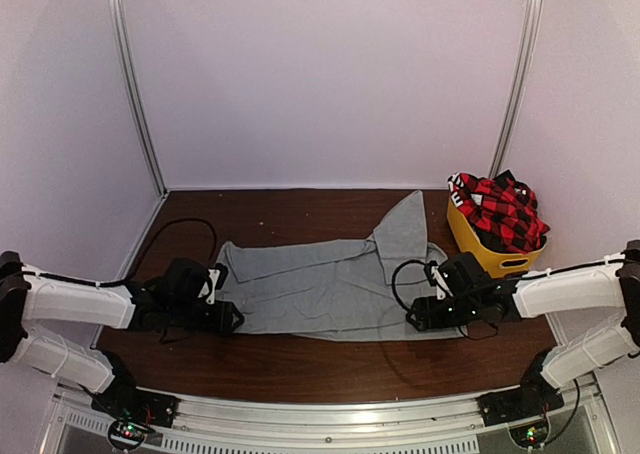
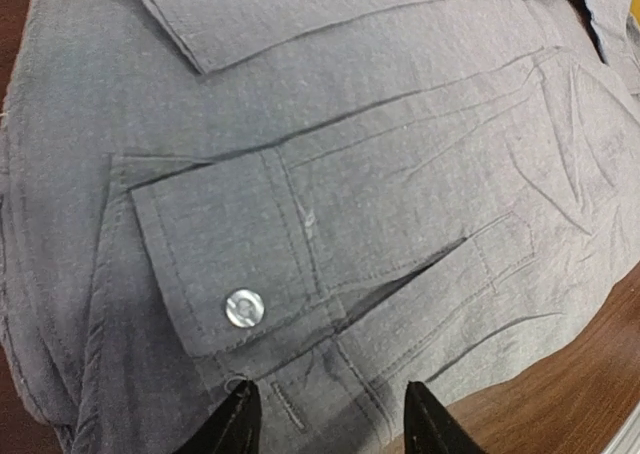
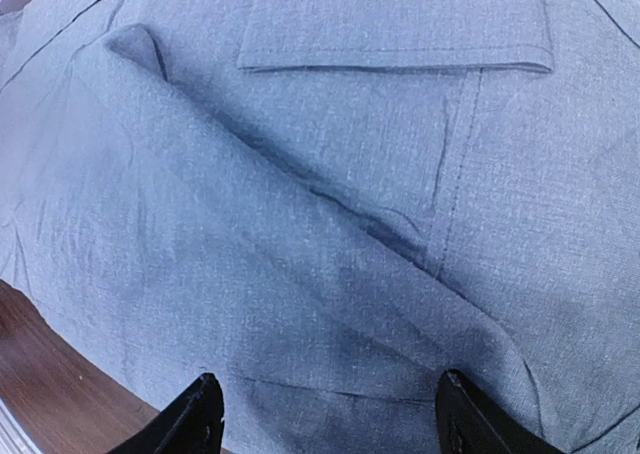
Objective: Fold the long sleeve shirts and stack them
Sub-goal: Move the 1/3-folded shirt to the center of the board, then pick up the sleeve from the 1/3-folded shirt, then pick up the 1/3-folded shirt from the center of the board, then fold the 1/3-folded shirt at the center of the board.
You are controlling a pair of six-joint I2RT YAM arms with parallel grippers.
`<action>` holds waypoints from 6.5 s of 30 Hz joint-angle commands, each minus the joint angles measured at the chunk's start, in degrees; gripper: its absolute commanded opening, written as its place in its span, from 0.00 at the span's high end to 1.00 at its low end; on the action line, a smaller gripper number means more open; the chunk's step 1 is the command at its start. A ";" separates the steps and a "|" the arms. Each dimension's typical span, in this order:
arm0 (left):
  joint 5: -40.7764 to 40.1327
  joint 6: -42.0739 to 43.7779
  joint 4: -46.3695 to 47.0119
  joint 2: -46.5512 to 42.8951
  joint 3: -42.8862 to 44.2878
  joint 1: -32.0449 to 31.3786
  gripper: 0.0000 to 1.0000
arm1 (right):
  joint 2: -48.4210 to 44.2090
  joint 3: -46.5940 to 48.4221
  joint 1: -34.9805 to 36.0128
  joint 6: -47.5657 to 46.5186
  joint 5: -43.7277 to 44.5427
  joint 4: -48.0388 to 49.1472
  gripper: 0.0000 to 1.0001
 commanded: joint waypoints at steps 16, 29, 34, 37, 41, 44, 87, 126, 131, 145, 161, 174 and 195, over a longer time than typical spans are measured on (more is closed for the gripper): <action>10.05 6.98 -0.67 3.99 17.15 11.66 0.21 | 7.72 26.47 -10.36 -12.35 6.89 -13.30 0.15; 20.19 5.90 4.86 10.64 18.28 18.81 0.03 | 29.98 48.96 -21.11 -19.00 -2.49 -13.09 0.15; 21.64 5.43 5.89 11.32 18.09 19.69 0.02 | 33.83 51.00 -23.58 -20.36 -6.08 -11.75 0.16; 22.41 5.11 6.52 11.73 17.88 19.94 0.02 | 35.76 51.67 -24.60 -21.40 -11.97 -11.10 0.20; 24.36 3.40 8.76 11.99 16.66 21.00 0.02 | 36.60 51.18 -25.07 -21.86 -18.49 -9.46 0.35; 25.81 2.50 9.76 12.10 15.72 21.98 0.02 | 36.28 50.68 -25.30 -21.56 -21.68 -8.58 0.54; 19.43 4.53 9.44 28.91 22.95 22.34 0.58 | 2.78 48.04 -25.47 -13.51 -33.05 -17.77 1.00; 30.39 7.04 -1.08 20.80 32.43 27.59 1.00 | -6.17 40.23 -26.35 -11.70 -31.92 -24.80 1.00; 32.69 6.75 -2.76 18.75 33.22 28.77 1.00 | -10.41 36.88 -26.38 -10.87 -32.88 -27.24 1.00; 28.20 7.64 -3.03 20.71 31.25 29.46 1.00 | -16.45 41.11 -26.35 -8.81 -38.20 -33.79 0.97; 24.62 8.06 -1.84 23.84 31.32 29.77 1.00 | -22.33 36.33 -26.12 -4.25 -39.57 -36.14 0.95; 23.68 8.33 -1.09 25.88 30.84 30.06 1.00 | -30.38 20.91 -22.50 5.48 -40.49 -29.00 0.94; 17.30 9.81 -1.56 25.96 27.51 30.03 0.65 | -26.11 12.18 -19.94 5.41 -32.96 -24.17 0.99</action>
